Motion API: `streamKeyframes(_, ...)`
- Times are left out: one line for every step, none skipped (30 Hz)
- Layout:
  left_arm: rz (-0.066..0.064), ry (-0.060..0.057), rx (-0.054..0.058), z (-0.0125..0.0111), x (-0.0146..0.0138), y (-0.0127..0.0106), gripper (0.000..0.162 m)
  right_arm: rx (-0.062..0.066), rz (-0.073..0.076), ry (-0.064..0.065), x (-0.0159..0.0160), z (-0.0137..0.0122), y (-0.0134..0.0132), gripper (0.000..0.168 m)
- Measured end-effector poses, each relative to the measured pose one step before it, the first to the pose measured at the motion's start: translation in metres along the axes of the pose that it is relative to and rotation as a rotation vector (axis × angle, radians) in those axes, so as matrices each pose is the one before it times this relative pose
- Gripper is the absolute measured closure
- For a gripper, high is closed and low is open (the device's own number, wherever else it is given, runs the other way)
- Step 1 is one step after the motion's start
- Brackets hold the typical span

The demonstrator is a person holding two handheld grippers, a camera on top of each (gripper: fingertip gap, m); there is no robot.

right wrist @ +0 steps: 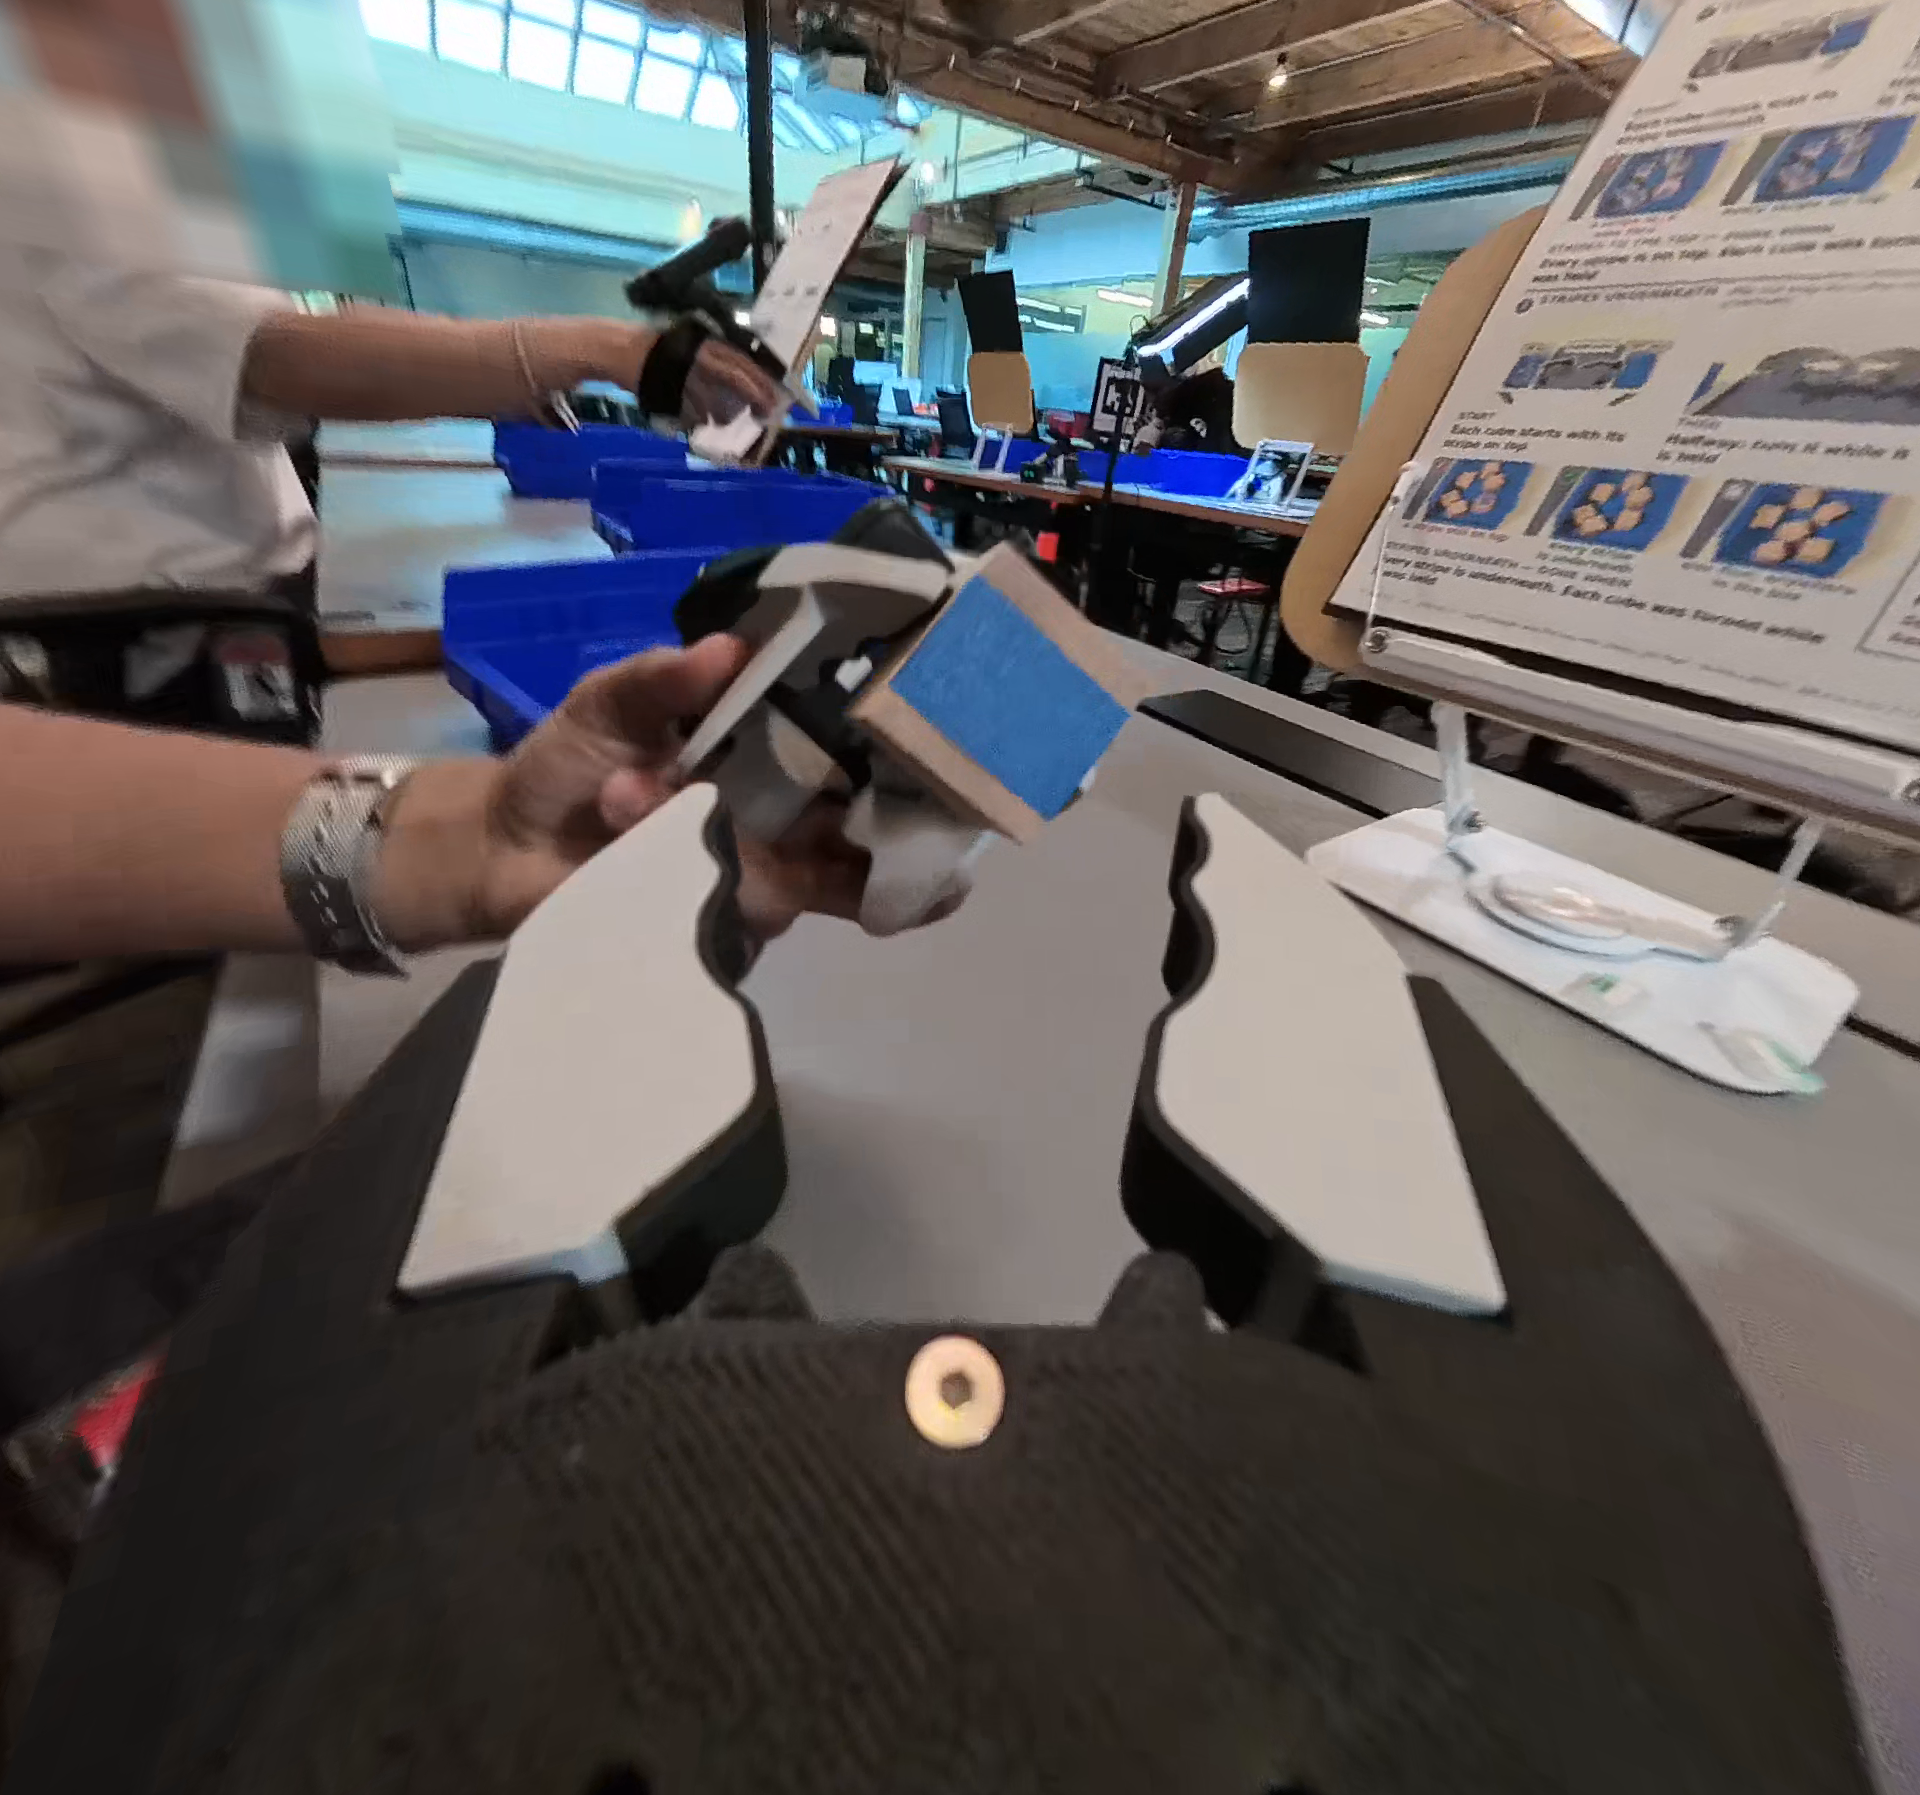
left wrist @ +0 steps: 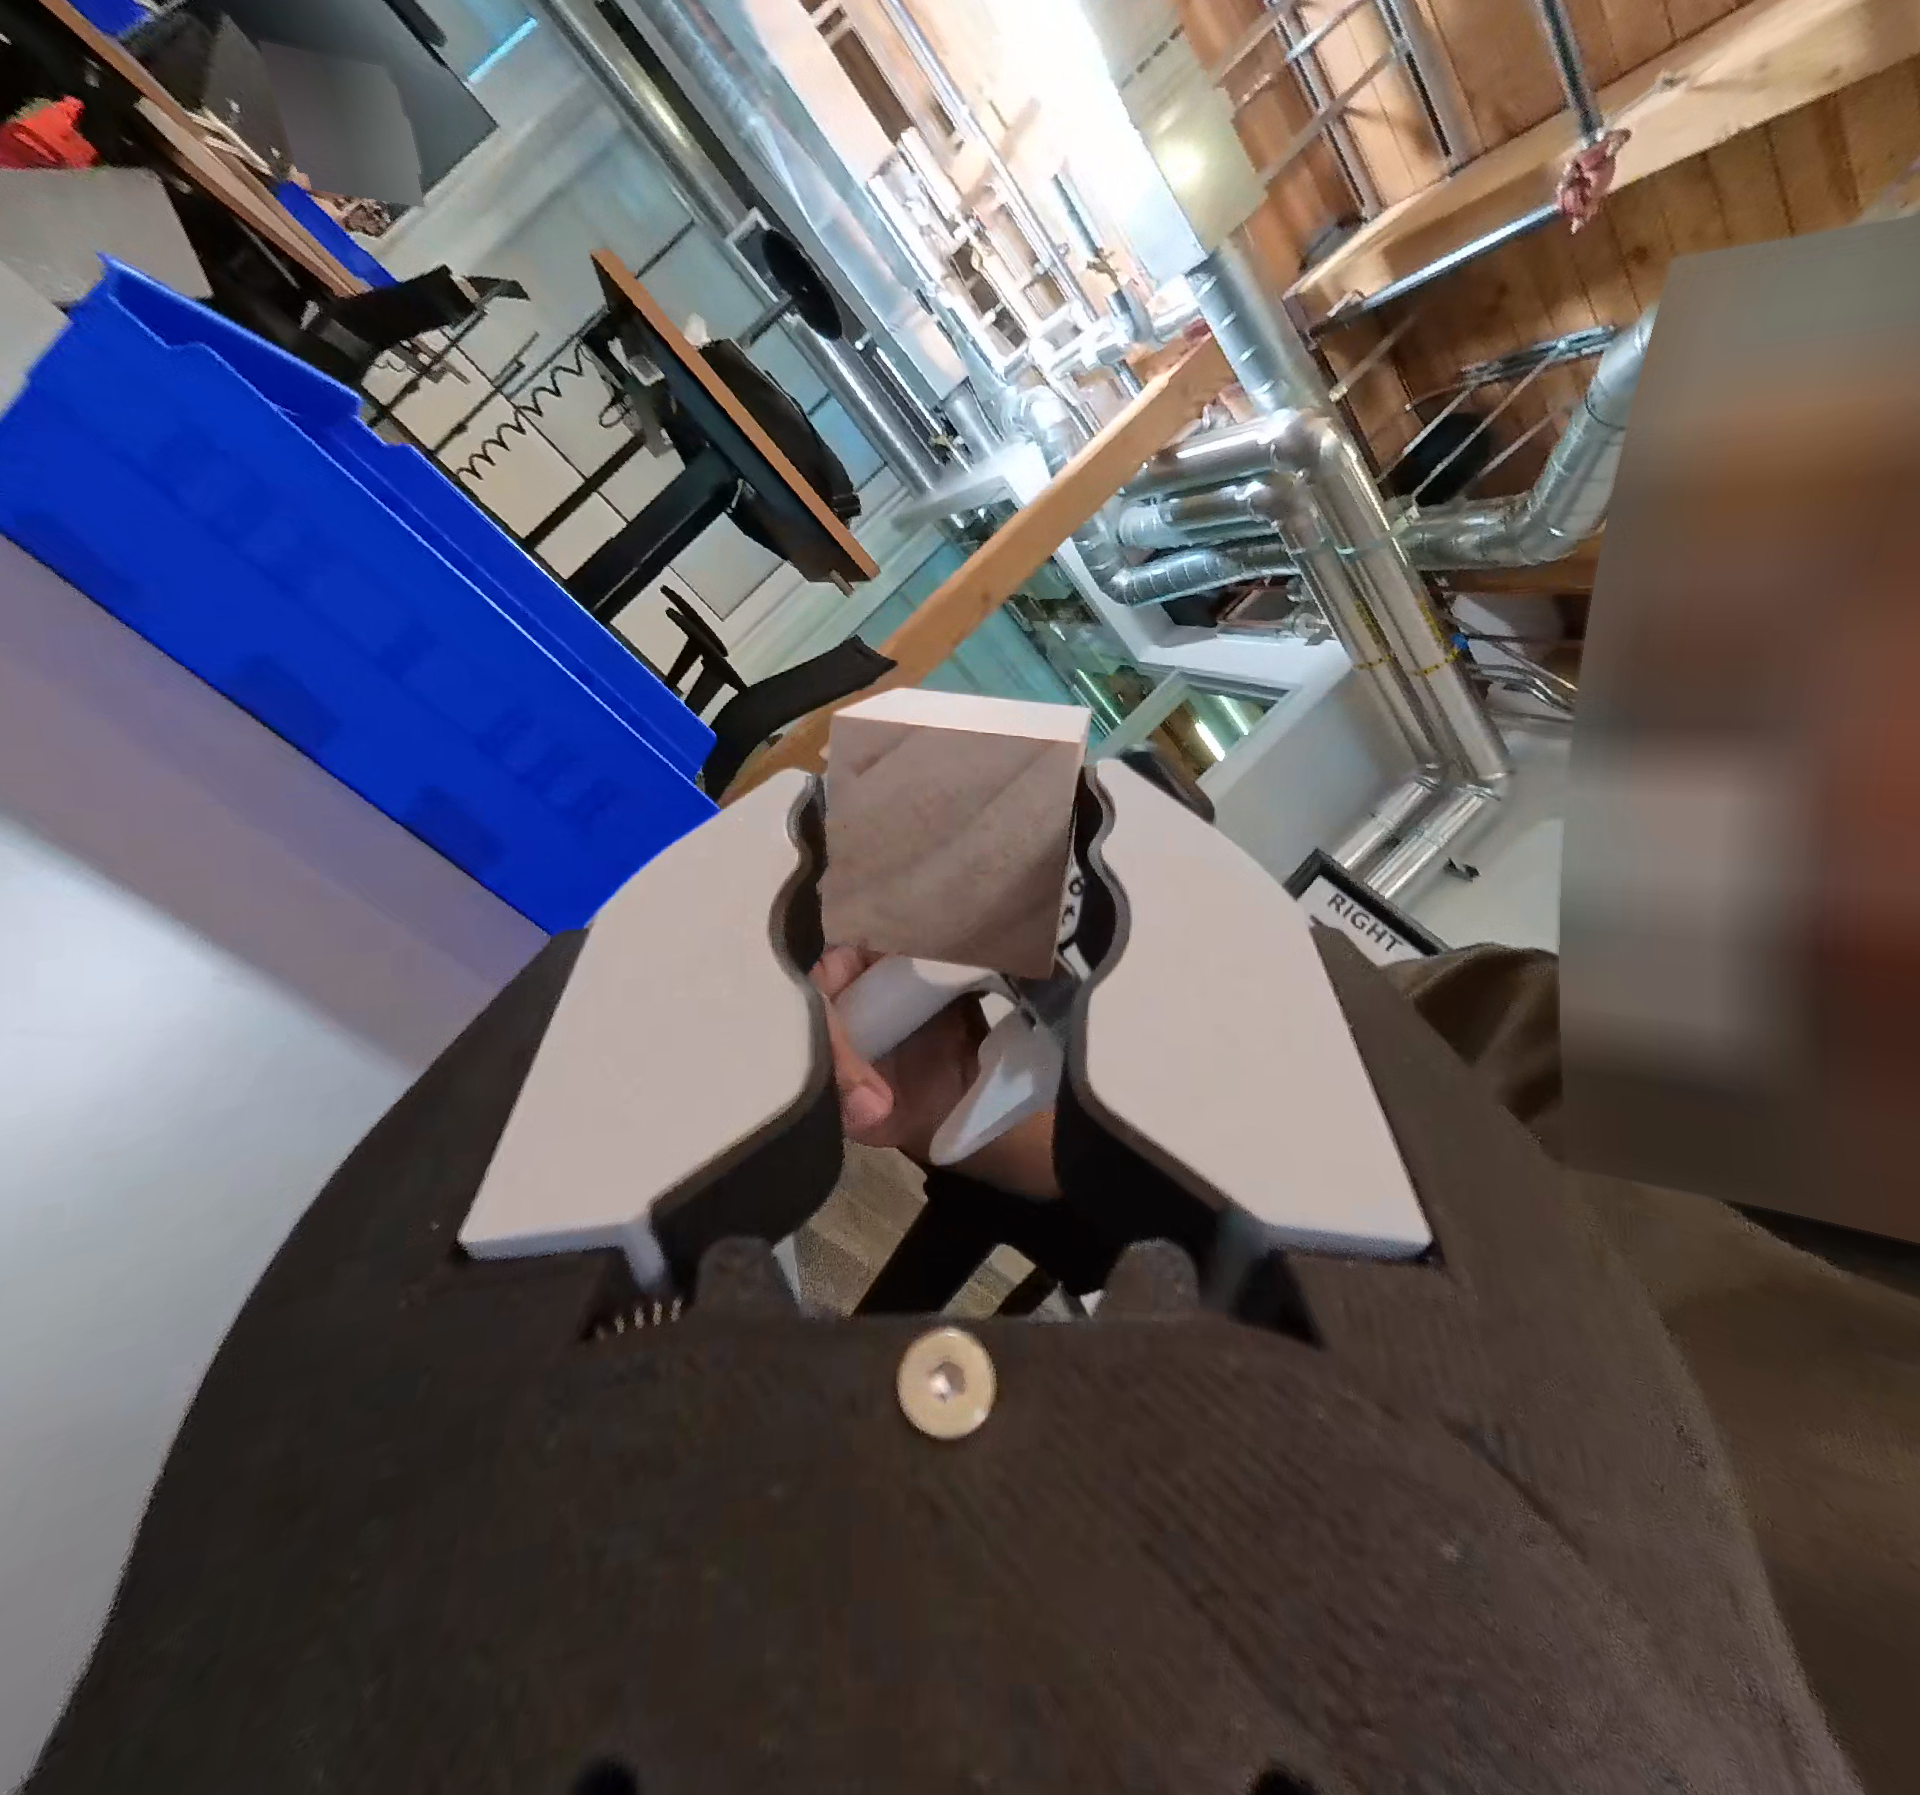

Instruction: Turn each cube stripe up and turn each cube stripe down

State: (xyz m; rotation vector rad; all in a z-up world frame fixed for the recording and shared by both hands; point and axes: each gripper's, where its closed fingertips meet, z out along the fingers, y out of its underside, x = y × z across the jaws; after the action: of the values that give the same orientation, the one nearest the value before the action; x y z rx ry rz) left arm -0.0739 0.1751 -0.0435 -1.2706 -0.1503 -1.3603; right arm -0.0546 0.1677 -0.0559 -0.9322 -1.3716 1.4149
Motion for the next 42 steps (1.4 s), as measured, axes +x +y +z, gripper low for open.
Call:
streamKeyframes(0.0101, 0.0055, -0.0086, 0.00182, 0.00115, 0.00303, 0.115, 0.0233, 0.0525, -0.0038, 0.00103, -0.00063, -0.00345, 0.087)
streamKeyframes(0.0123, 0.0063, -0.0067, 0.00137, 0.00165, 0.00246, 0.115, 0.0245, 0.0486, -0.0062, 0.00066, -0.00084, -0.00356, 0.087)
streamKeyframes(0.0113, 0.0064, -0.0043, 0.00105, 0.00171, 0.00159, 0.115, 0.0195, 0.0415, -0.0074, 0.00057, -0.00081, -0.00281, 0.087)
streamKeyframes(0.0106, 0.0031, -0.0019, 0.00062, 0.00130, 0.00082, 0.115, 0.0162, 0.0321, -0.0082, 0.00018, -0.00065, -0.00256, 0.087)
streamKeyframes(0.0078, 0.0033, 0.0015, 0.00017, 0.00106, 0.00003, 0.115, 0.0144, 0.0213, -0.0101, -0.00049, -0.00053, -0.00219, 0.088)
streamKeyframes(0.0030, 0.0054, 0.0042, -0.00010, 0.00105, -0.00035, 0.115, 0.0102, 0.0105, -0.0105, -0.00100, -0.00031, -0.00156, 0.088)
streamKeyframes(-0.0024, 0.0056, 0.0048, -0.00035, 0.00056, -0.00047, 0.115, 0.0048, 0.0013, -0.0081, -0.00105, -0.00003, -0.00060, 0.089)
streamKeyframes(-0.0018, 0.0039, 0.0063, -0.00040, 0.00023, -0.00052, 0.115, 0.0003, -0.0027, -0.0065, -0.00125, 0.00013, 0.00006, 0.091)
streamKeyframes(0.0012, 0.0004, 0.0086, -0.00049, -0.00030, -0.00069, 0.115, -0.0013, -0.0018, -0.0044, -0.00119, 0.00037, 0.00046, 0.092)
streamKeyframes(0.0028, -0.0015, 0.0059, -0.00035, -0.00049, -0.00027, 0.115, -0.0019, 0.0022, -0.0058, -0.00140, 0.00045, 0.00053, 0.094)
streamKeyframes(0.0043, -0.0013, 0.0016, -0.00011, -0.00041, 0.00020, 0.115, -0.0028, 0.0075, -0.0059, -0.00125, 0.00059, 0.00072, 0.095)
streamKeyframes(0.0062, -0.0041, -0.0003, 0.00002, -0.00078, 0.00045, 0.115, -0.0036, 0.0144, -0.0014, -0.00038, 0.00052, 0.00094, 0.097)
streamKeyframes(0.0069, -0.0077, -0.0016, 0.00016, -0.00126, 0.00082, 0.115, -0.0033, 0.0224, 0.0025, 0.00072, 0.00056, 0.00114, 0.099)
streamKeyframes(0.0052, -0.0090, -0.0039, 0.00028, -0.00149, 0.00125, 0.115, -0.0002, 0.0321, 0.0055, 0.00156, 0.00040, 0.00093, 0.101)
streamKeyframes(0.0058, -0.0093, -0.0030, 0.00021, -0.00174, 0.00118, 0.115, 0.0031, 0.0426, 0.0114, 0.00283, 0.00043, 0.00073, 0.104)
streamKeyframes(0.0067, -0.0099, 0.0042, 0.00024, -0.00151, 0.00031, 0.115, 0.0023, 0.0491, 0.0108, 0.00325, 0.00043, 0.00105, 0.106)
streamKeyframes(0.0042, -0.0043, 0.0060, 0.00025, -0.00067, -0.00007, 0.115, 0.0036, 0.0517, -0.0028, 0.00152, 0.00045, 0.00113, 0.105)
streamKeyframes(0.0005, 0.0013, 0.0027, 0.00050, 0.00019, 0.00006, 0.115, 0.0035, 0.0484, -0.0088, 0.00073, 0.00055, 0.00077, 0.105)
streamKeyframes(-0.0005, 0.0029, 0.0006, 0.00058, 0.00047, 0.00017, 0.115, 0.0005, 0.0423, -0.0031, 0.00126, 0.00059, 0.00096, 0.106)
streamKeyframes(-0.0003, 0.0020, -0.0019, 0.00064, 0.00040, 0.00069, 0.115, 0.0023, 0.0316, -0.0031, 0.00089, 0.00024, 0.00053, 0.107)
streamKeyframes(0.0003, 0.0016, -0.0055, 0.00067, 0.00031, 0.00121, 0.115, 0.0028, 0.0198, -0.0029, 0.00065, 0.00010, 0.00044, 0.110)
streamKeyframes(0.0022, -0.0005, -0.0053, 0.00060, 0.00006, 0.00129, 0.115, -0.0008, 0.0100, -0.0015, 0.00062, 0.00003, 0.00048, 0.112)
streamKeyframes(0.0027, -0.0023, -0.0038, 0.00057, -0.00008, 0.00113, 0.115, -0.0046, 0.0025, -0.0049, 0.00009, 0.00014, 0.00070, 0.116)
streamKeyframes(0.0011, -0.0022, -0.0030, 0.00069, 0.00002, 0.00086, 0.115, -0.0059, -0.0033, -0.0147, -0.00160, -0.00002, 0.00059, 0.119)
streamKeyframes(0.0003, -0.0038, 0.0017, 0.00031, -0.00043, 0.00013, 0.115, -0.0068, -0.0062, -0.0151, -0.00173, -0.00029, 0.00059, 0.124)
streamKeyframes(0.0004, -0.0021, 0.0008, 0.00000, -0.00047, 0.00016, 0.115, -0.0052, -0.0062, -0.0029, -0.00007, -0.00031, 0.00042, 0.125)
streamKeyframes(-0.0026, 0.0021, -0.0027, 0.00000, -0.00002, 0.00059, 0.115, -0.0038, -0.0066, -0.0028, -0.00011, -0.00039, 0.00023, 0.125)
streamKeyframes(-0.0037, 0.0043, -0.0032, -0.00002, 0.00024, 0.00056, 0.115, -0.0038, -0.0029, -0.0042, -0.00023, -0.00033, 0.00008, 0.125)
streamKeyframes(-0.0033, 0.0033, -0.0031, -0.00009, 0.00014, 0.00057, 0.115, -0.0053, 0.0000, -0.0047, -0.00013, -0.00029, 0.00014, 0.125)
streamKeyframes(-0.0022, 0.0026, -0.0030, -0.00002, 0.00020, 0.00052, 0.115, -0.0050, -0.0001, -0.0052, -0.00031, -0.00032, -0.00008, 0.125)
streamKeyframes(-0.0030, 0.0045, -0.0033, 0.00009, 0.00048, 0.00060, 0.115, -0.0040, -0.0009, -0.0053, -0.00049, -0.00037, -0.00024, 0.125)
streamKeyframes(-0.0063, 0.0052, -0.0027, 0.00008, 0.00047, 0.00045, 0.115, -0.0031, -0.0010, -0.0040, -0.00038, -0.00027, -0.00031, 0.125)
streamKeyframes(-0.0079, 0.0043, -0.0016, 0.00013, 0.00030, 0.00028, 0.115, -0.0031, -0.0005, -0.0021, -0.00017, -0.00027, -0.00032, 0.125)
streamKeyframes(-0.0060, 0.0027, -0.0008, 0.00003, 0.00018, 0.00032, 0.115, -0.0033, -0.0006, -0.0004, -0.00010, -0.00009, -0.00006, 0.125)
streamKeyframes(-0.0026, 0.0002, -0.0001, 0.00001, -0.00012, 0.00016, 0.115, -0.0031, -0.0011, 0.0012, 0.00020, -0.00010, 0.00000, 0.125)
streamKeyframes(-0.0015, -0.0022, 0.0000, -0.00018, -0.00042, 0.00012, 0.115, -0.0013, -0.0026, 0.0027, 0.00040, -0.00014, -0.00024, 0.125)
streamKeyframes(-0.0017, -0.0038, 0.0041, -0.00029, -0.00042, -0.00046, 0.115, 0.0026, -0.0046, 0.0027, 0.00041, -0.00049, -0.00104, 0.125)
streamKeyframes(-0.0032, -0.0043, 0.0123, -0.00080, -0.00061, -0.00166, 0.114, 0.0041, -0.0037, 0.0001, 0.00020, -0.00071, -0.00172, 0.125)
streamKeyframes(-0.0079, -0.0104, 0.0160, -0.00118, -0.00173, -0.00231, 0.110, 0.0045, -0.0034, 0.0003, 0.00038, -0.00111, -0.00241, 0.125)
streamKeyframes(-0.0087, -0.0097, 0.0153, -0.00155, -0.00201, -0.00263, 0.105, 0.0039, -0.0057, 0.0041, 0.00094, -0.00155, -0.00305, 0.125)
streamKeyframes(-0.0099, -0.0059, 0.0141, -0.00185, -0.00148, -0.00273, 0.102, 0.0066, -0.0060, 0.0073, 0.00154, -0.00223, -0.00457, 0.125)
streamKeyframes(-0.0106, -0.0031, 0.0133, -0.00199, -0.00135, -0.00275, 0.100, 0.0122, -0.0052, 0.0066, 0.00154, -0.00309, -0.00688, 0.125)
